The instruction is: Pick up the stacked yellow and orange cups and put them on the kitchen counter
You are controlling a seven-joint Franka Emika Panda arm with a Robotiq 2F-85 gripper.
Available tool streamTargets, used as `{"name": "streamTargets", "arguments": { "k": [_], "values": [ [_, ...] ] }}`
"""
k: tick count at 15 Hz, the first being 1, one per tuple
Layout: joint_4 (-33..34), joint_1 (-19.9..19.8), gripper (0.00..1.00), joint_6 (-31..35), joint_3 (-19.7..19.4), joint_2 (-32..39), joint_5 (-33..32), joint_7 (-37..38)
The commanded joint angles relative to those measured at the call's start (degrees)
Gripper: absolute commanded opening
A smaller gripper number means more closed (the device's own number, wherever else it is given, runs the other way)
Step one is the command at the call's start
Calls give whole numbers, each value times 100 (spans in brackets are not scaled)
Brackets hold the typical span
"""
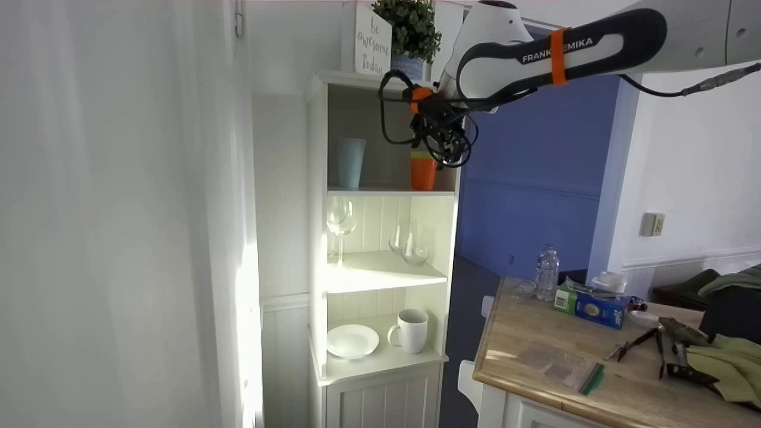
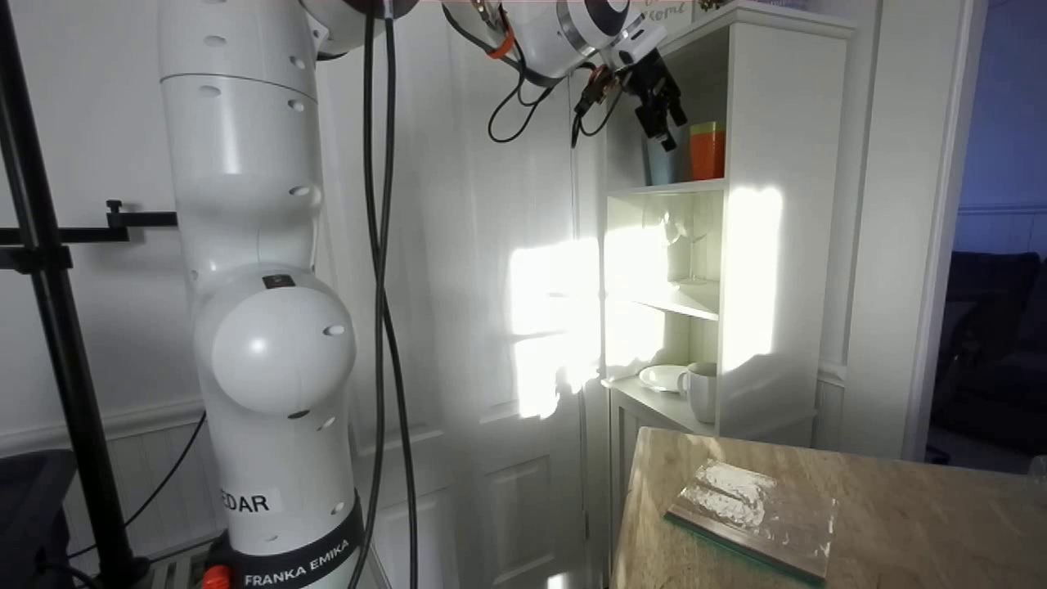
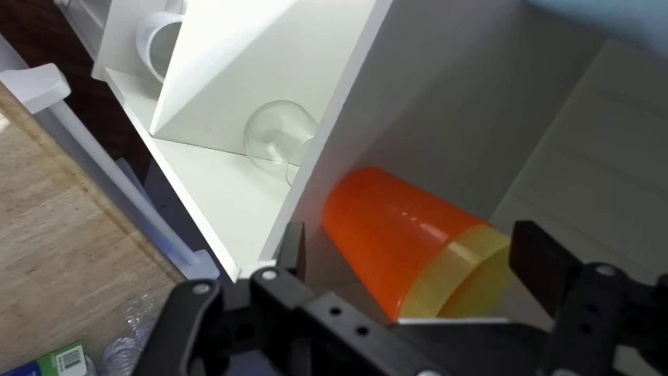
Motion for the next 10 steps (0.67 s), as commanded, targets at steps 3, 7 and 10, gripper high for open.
{"name": "streamTargets", "arguments": {
  "k": [3,7,10],
  "values": [
    [138,66,100,131,-136,86,-328,420],
    [149,43,100,101,-209,101,-502,643],
    [159,22,100,17,-266,160,-412,660]
  ]
}}
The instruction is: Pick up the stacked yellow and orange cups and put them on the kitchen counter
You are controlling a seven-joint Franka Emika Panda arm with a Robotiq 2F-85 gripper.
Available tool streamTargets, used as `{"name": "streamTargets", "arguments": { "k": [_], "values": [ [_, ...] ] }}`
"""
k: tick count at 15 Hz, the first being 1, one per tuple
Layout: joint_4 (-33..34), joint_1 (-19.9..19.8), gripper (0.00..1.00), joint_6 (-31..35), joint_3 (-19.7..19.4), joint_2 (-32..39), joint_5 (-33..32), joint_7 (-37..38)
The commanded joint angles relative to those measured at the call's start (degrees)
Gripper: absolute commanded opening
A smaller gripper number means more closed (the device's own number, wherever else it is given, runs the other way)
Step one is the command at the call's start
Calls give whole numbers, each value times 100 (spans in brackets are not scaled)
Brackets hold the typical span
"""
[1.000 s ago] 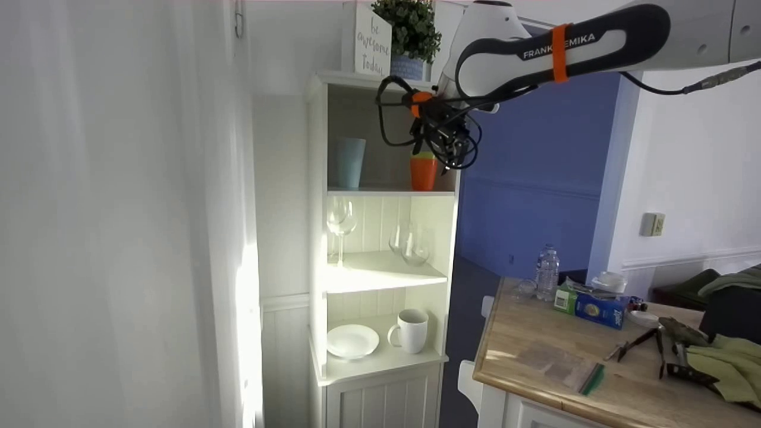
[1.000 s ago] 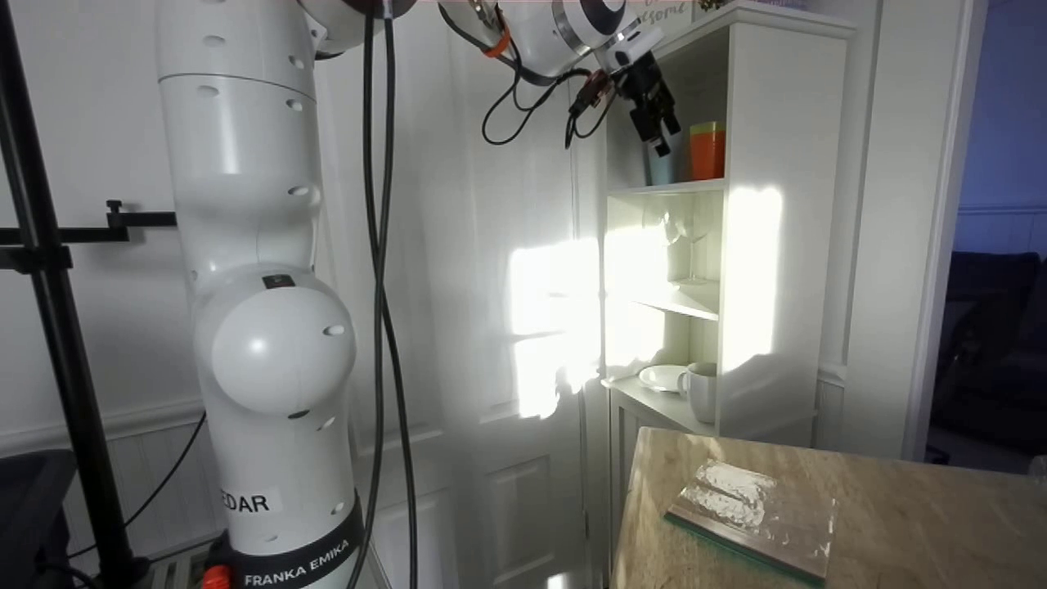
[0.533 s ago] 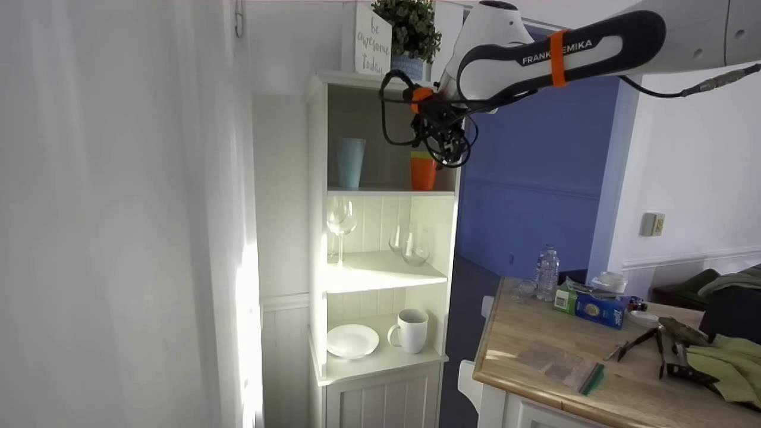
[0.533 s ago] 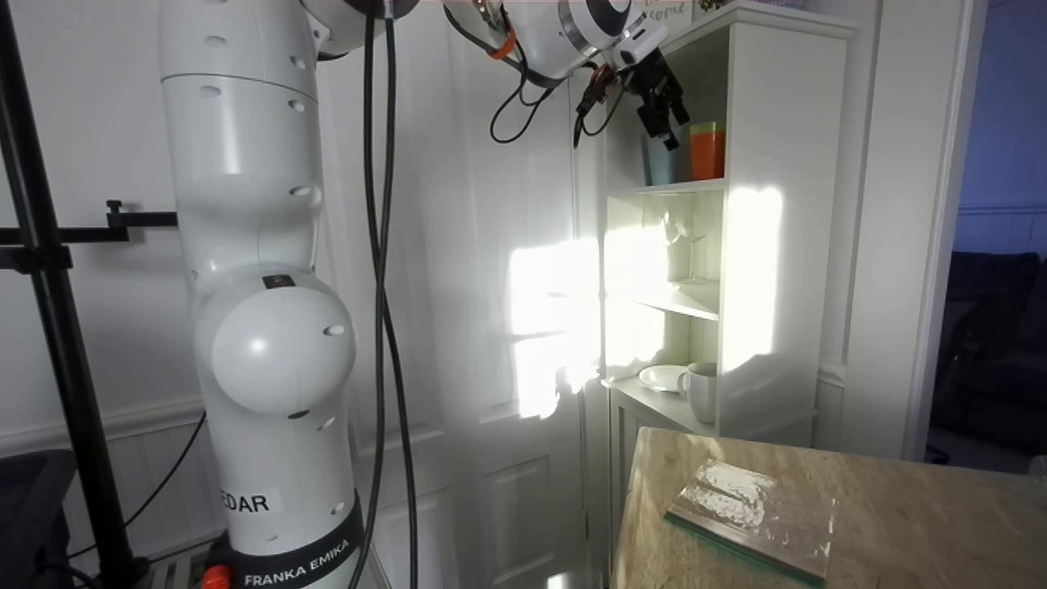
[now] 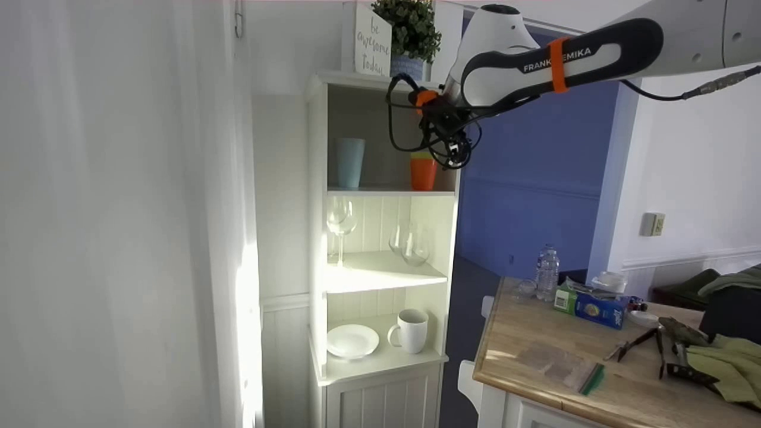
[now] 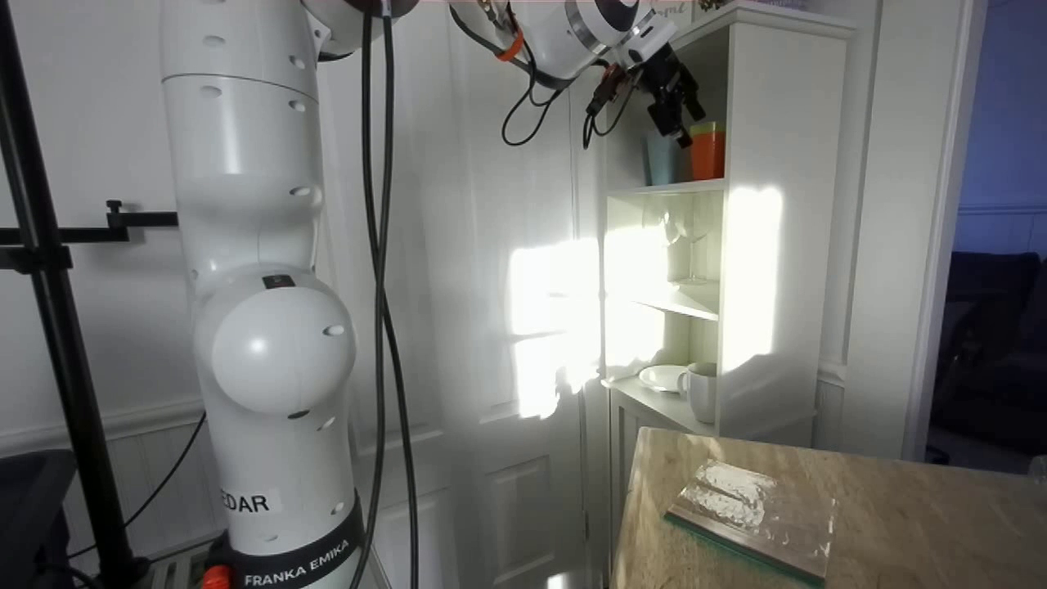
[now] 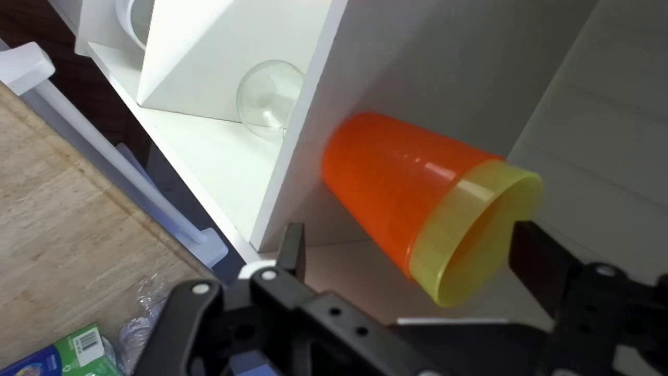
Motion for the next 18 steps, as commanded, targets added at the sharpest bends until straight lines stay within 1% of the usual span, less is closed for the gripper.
{"name": "streamTargets", "arguments": {
  "k": [1,2,3,4,6,7,8,12,13,15,16,18],
  "values": [
    [158,25,90,-76,-94,170,-115,243],
    [156,24,74,-89,-117,200,-97,249],
    [148,26,68,-95,-141,225,-96,258],
    [152,30,59,-119,-163,249,-65,257],
    [157,41,44,-160,-191,276,9,224],
    [163,46,38,-197,-193,273,73,191],
    [149,51,30,-215,-188,248,126,148],
    [183,78,3,-545,-124,107,402,-4],
    [204,80,0,-609,-103,73,507,-49],
    [234,80,0,-718,-68,-1,657,-104],
    [240,78,2,-779,-52,-43,733,-144],
    [225,68,2,-1075,3,-215,1099,-379]
  ]
}}
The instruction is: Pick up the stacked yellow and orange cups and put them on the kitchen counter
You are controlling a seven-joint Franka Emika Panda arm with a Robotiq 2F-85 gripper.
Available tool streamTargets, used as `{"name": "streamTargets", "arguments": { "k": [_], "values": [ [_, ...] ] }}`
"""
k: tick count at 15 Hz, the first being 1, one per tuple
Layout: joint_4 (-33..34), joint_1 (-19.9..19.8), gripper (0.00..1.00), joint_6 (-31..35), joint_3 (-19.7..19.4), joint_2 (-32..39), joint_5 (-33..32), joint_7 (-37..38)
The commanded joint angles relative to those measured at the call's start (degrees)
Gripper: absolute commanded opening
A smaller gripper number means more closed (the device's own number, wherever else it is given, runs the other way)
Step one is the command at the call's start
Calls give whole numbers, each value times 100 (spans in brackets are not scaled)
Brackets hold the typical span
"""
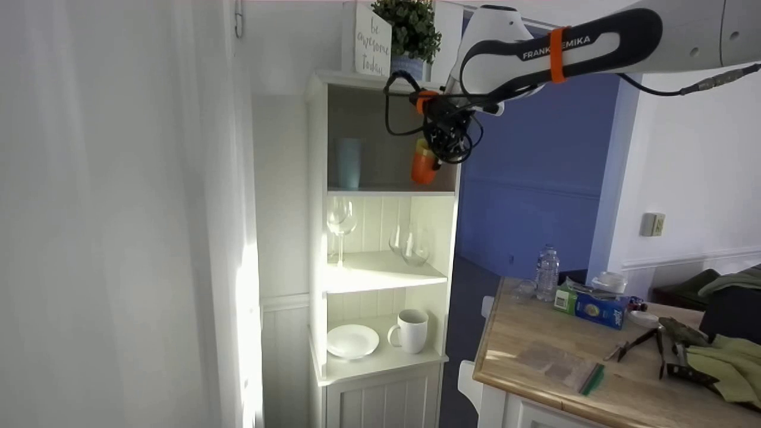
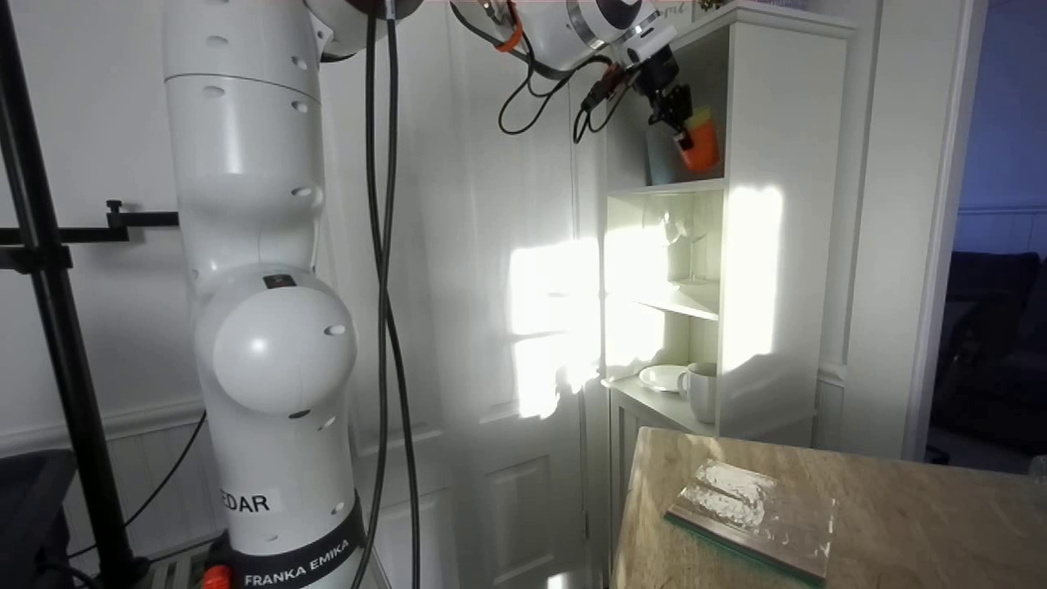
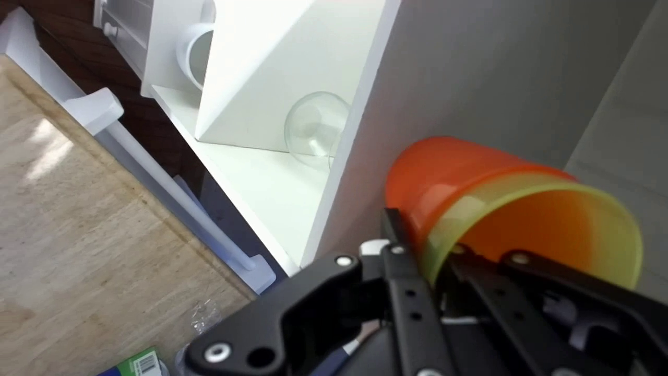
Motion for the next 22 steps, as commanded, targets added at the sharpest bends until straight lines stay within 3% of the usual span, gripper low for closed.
{"name": "streamTargets", "arguments": {
  "k": [1,6,10,15,22],
  "values": [
    [32,23,2,-586,58,-357,714,-465],
    [231,-10,2,-2399,33,-934,1728,-1488],
    [290,-260,2,-3339,-149,-1367,1869,-2198],
    [-400,-535,2,-3008,-737,-1962,1966,-2892],
    [-2295,-1694,2,-1373,-1182,-2285,1236,-2973]
  ]
}}
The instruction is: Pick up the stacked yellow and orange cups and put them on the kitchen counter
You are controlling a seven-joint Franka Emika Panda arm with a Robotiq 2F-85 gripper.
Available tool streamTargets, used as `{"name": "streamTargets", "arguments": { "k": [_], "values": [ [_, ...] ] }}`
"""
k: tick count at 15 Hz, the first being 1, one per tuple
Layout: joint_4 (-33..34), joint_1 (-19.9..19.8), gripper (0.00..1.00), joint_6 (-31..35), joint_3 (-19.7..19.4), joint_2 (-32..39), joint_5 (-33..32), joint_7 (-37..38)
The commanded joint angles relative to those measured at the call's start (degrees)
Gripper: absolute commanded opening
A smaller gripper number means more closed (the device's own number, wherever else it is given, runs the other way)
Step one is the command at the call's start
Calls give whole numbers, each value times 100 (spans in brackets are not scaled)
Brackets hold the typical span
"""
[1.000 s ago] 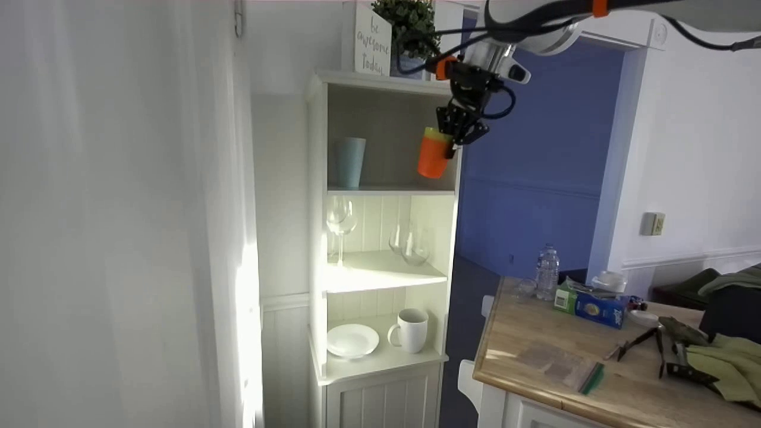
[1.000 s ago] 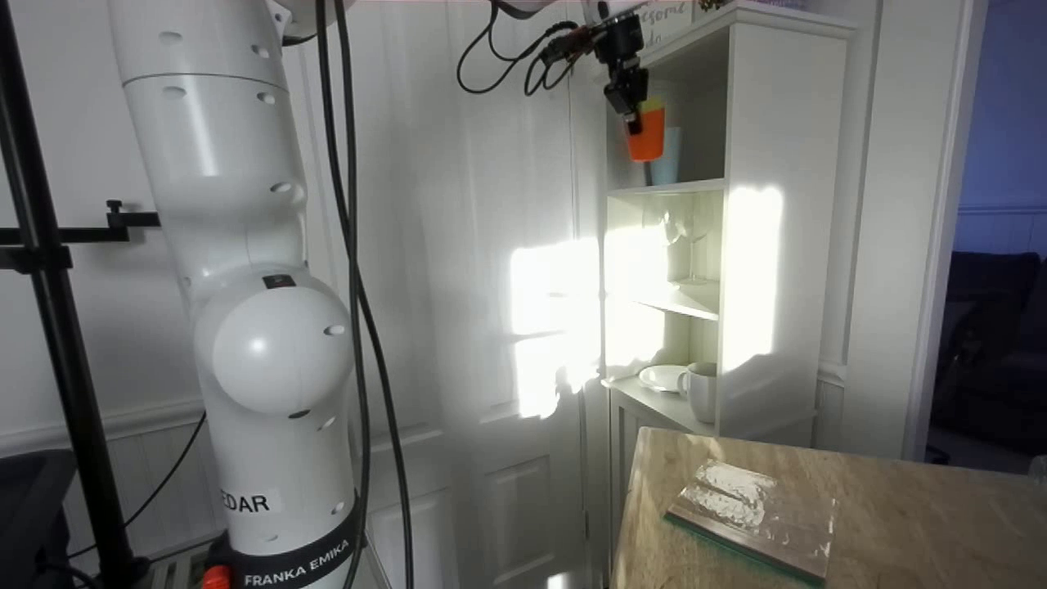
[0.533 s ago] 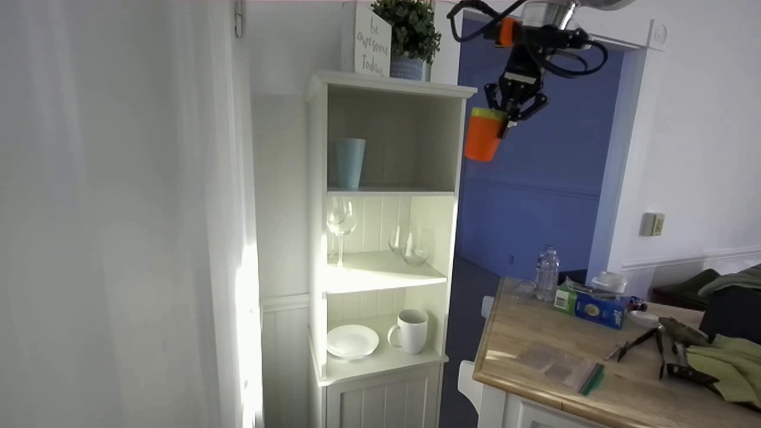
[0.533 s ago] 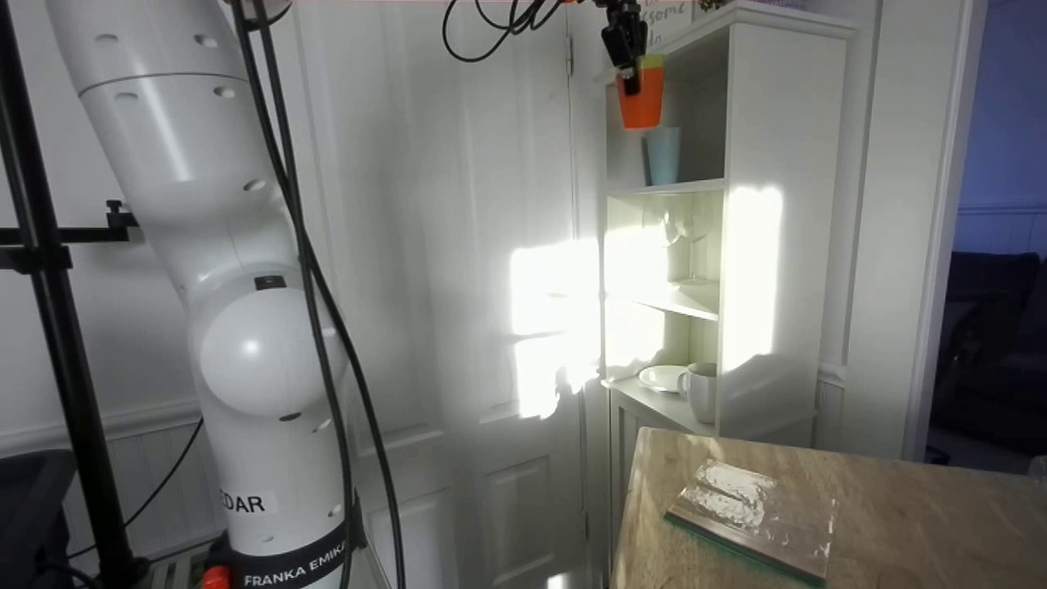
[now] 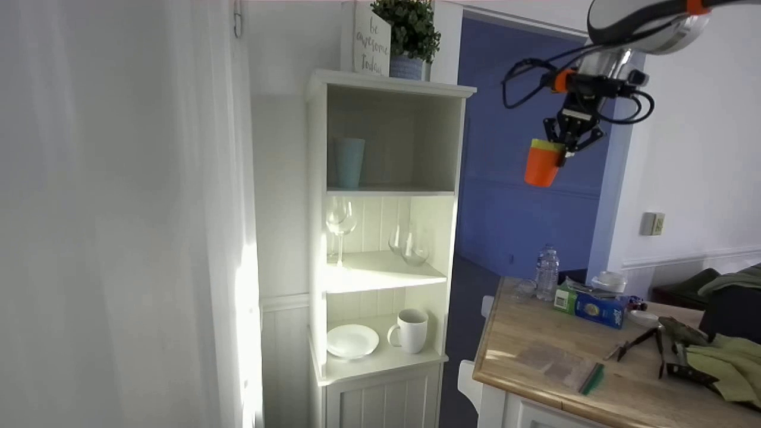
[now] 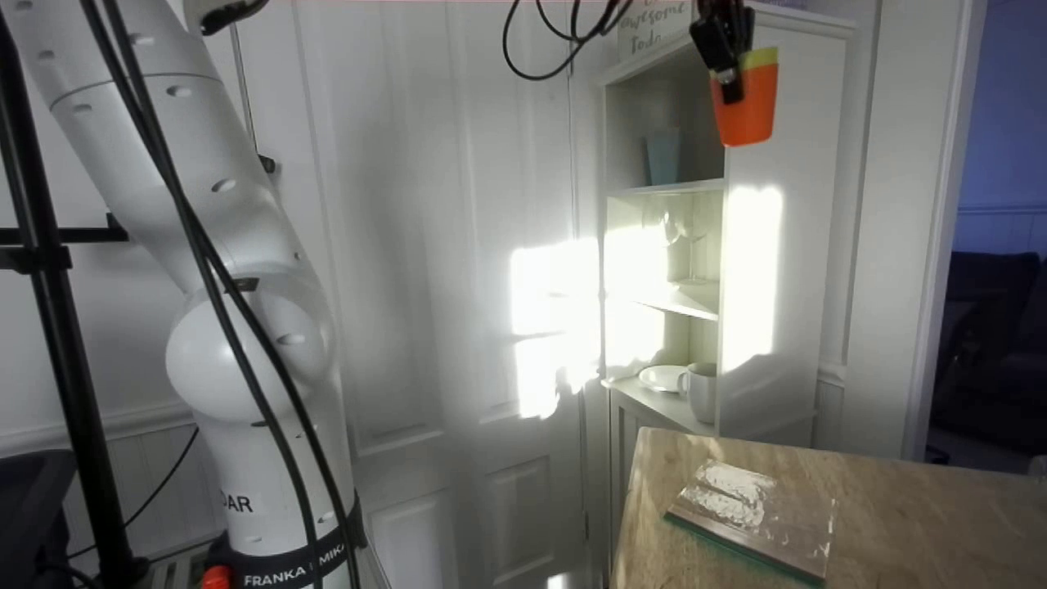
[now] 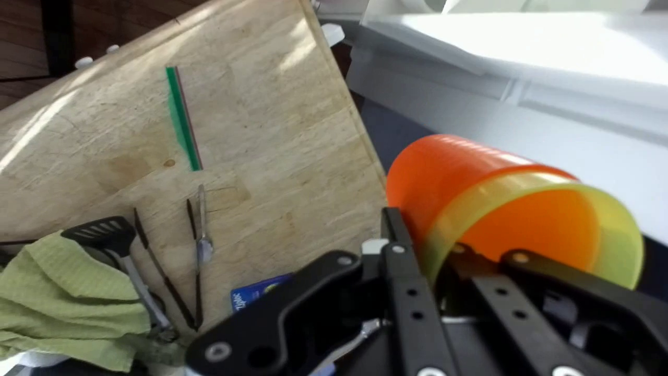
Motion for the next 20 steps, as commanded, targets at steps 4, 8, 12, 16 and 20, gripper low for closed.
{"name": "streamTargets", "arguments": {
  "k": [4,8,12,16,20],
  "values": [
    [-2110,-806,2,2349,-303,76,-594,256],
    [-2747,-1013,2,3456,-410,659,-674,416],
    [-3096,-1089,2,4298,-546,1211,-779,661],
    [-3113,-991,7,4406,-712,1468,-702,669],
    [-3145,-980,7,4547,-800,1668,-769,827]
  ]
}}
